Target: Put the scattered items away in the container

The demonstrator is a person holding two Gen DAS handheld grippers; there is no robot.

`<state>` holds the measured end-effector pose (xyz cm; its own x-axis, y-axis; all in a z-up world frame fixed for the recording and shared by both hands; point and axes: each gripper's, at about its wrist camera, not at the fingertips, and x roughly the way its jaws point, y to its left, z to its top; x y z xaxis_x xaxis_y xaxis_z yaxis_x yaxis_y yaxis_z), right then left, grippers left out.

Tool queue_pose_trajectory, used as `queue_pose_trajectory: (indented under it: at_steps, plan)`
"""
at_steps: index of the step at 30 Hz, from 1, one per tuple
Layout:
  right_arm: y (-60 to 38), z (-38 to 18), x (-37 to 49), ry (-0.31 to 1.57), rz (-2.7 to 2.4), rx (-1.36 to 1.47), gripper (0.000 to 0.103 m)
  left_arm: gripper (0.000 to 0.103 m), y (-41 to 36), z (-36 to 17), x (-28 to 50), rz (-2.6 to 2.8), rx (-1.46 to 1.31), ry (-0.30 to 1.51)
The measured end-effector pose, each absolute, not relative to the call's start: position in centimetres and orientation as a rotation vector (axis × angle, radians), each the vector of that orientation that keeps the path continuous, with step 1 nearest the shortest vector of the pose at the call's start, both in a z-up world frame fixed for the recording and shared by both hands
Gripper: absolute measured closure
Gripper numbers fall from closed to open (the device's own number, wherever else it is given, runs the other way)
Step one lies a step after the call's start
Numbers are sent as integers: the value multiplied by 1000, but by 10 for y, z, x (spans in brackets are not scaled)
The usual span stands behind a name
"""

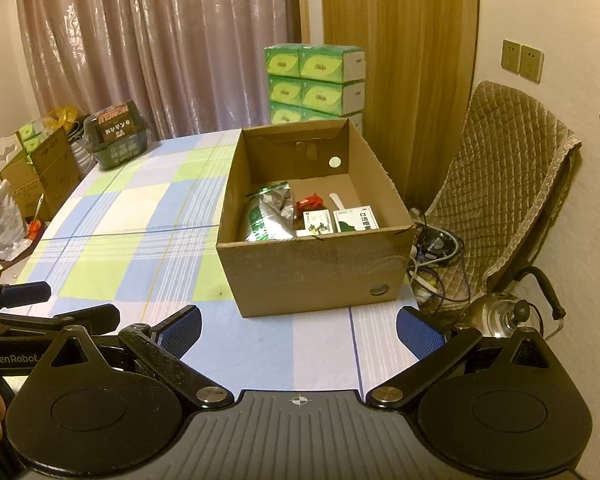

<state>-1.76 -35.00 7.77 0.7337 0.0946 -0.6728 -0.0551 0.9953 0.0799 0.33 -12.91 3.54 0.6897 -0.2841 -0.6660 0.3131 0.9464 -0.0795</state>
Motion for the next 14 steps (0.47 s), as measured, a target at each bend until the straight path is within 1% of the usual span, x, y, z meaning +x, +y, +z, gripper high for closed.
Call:
queue_pose_trajectory:
  at_steps: [14]
  plan:
    - [-349,76,-18,745,84,57,2,1,-126,37,0,-353,18,700]
